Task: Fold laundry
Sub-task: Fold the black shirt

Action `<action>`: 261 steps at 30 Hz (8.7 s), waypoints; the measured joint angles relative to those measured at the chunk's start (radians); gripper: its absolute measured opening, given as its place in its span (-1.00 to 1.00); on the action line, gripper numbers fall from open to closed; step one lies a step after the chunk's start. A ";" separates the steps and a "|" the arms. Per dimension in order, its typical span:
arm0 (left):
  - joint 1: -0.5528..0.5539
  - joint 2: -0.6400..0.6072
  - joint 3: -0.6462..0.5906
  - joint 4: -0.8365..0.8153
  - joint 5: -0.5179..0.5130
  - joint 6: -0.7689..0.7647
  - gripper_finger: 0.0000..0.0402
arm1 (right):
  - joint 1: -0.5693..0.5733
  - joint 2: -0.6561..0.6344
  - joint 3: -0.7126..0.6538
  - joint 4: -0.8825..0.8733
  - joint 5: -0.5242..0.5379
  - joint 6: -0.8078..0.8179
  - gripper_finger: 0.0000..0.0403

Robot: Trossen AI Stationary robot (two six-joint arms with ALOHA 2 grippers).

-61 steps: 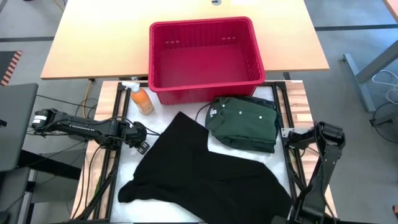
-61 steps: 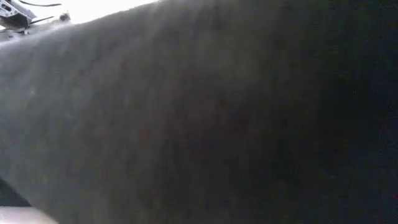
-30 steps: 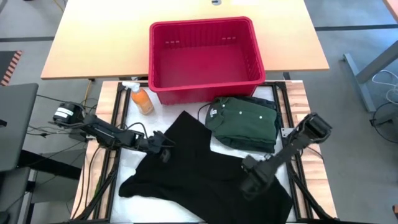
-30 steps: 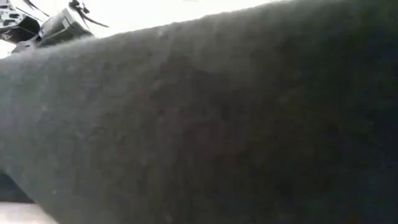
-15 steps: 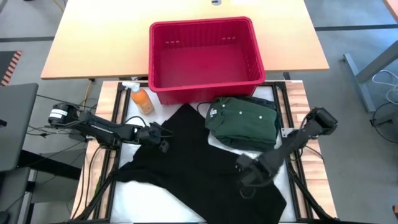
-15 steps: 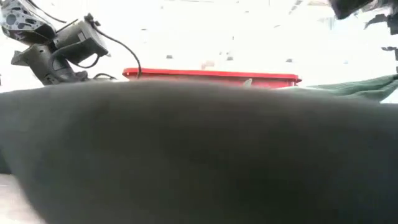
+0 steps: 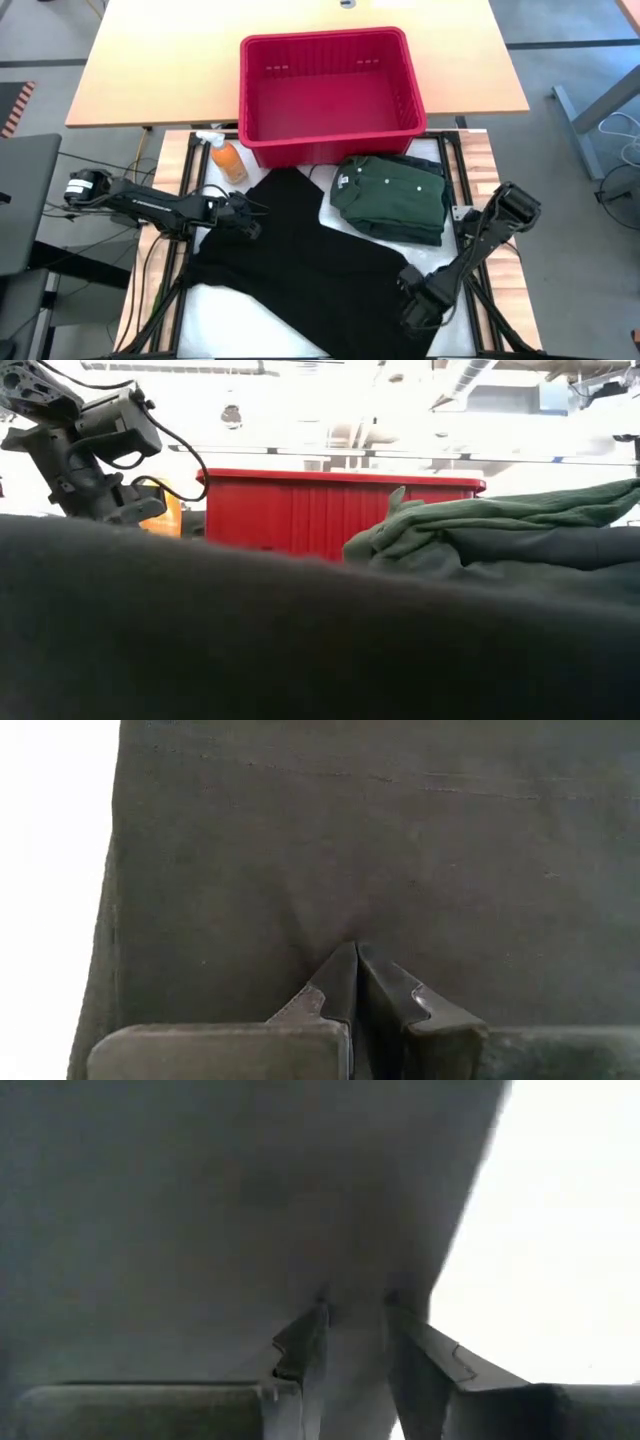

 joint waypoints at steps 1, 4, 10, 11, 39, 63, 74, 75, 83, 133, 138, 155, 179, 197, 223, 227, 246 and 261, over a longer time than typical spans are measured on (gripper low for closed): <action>0.002 -0.003 0.000 -0.006 0.000 0.000 -1.00 | -0.011 -0.002 -0.021 -0.037 0.001 0.001 -0.39; 0.007 -0.004 0.000 -0.005 0.001 0.000 -1.00 | -0.061 -0.007 -0.061 -0.180 0.009 -0.014 -0.39; 0.022 -0.005 0.000 -0.002 0.016 -0.005 -1.00 | -0.187 -0.007 -0.053 -0.488 0.093 -0.051 -0.39; 0.025 -0.005 0.000 -0.001 0.021 -0.004 -1.00 | -0.202 -0.007 -0.032 -0.531 0.095 -0.073 -0.39; 0.027 -0.005 0.000 0.033 0.035 0.042 -1.00 | -0.169 -0.065 -0.140 -0.417 -0.025 0.044 -0.39; 0.047 -0.150 -0.003 0.011 0.113 0.234 -1.00 | 0.100 -0.127 0.040 -0.229 -0.020 0.153 -0.39; 0.047 -0.178 -0.002 0.027 0.219 0.324 -1.00 | 0.183 -0.127 -0.082 -0.114 -0.056 0.241 -0.31; 0.047 -0.179 -0.002 0.028 0.219 0.318 -1.00 | 0.182 -0.127 -0.096 -0.101 -0.063 0.241 -0.30; 0.047 -0.179 0.000 0.030 0.303 0.304 -1.00 | 0.178 -0.127 -0.152 -0.007 -0.076 0.185 -0.29; 0.047 -0.180 0.002 0.031 0.314 0.299 -1.00 | 0.146 -0.136 -0.189 0.047 -0.156 0.100 -0.05; 0.047 -0.180 0.002 0.031 0.314 0.298 -1.00 | 0.146 -0.136 -0.189 0.044 -0.155 0.103 -0.57; 0.046 -0.263 0.002 0.130 0.346 0.274 -1.00 | 0.146 -0.261 -0.116 0.017 -0.175 0.055 -0.92; 0.075 0.066 0.176 0.420 0.237 0.882 0.02 | 0.138 -0.298 -0.114 -0.008 -0.169 0.053 -0.92; 0.173 0.572 0.761 -0.172 0.406 1.301 0.06 | 0.138 -0.298 -0.114 0.019 -0.149 0.049 -0.92; 0.193 0.617 0.836 -0.406 0.446 1.394 -0.94 | 0.151 -0.298 -0.114 0.091 -0.099 0.022 -0.92; 0.188 0.590 0.836 -0.429 0.481 1.388 -0.99 | 0.163 -0.298 -0.114 0.099 -0.099 0.031 -0.92; 0.122 0.504 0.836 -0.305 0.337 1.550 -0.79 | 0.167 -0.298 -0.115 0.097 -0.096 0.028 -0.90; 0.214 0.576 0.836 -0.270 0.340 1.099 0.10 | 0.165 -0.298 -0.115 0.125 -0.077 0.026 -0.89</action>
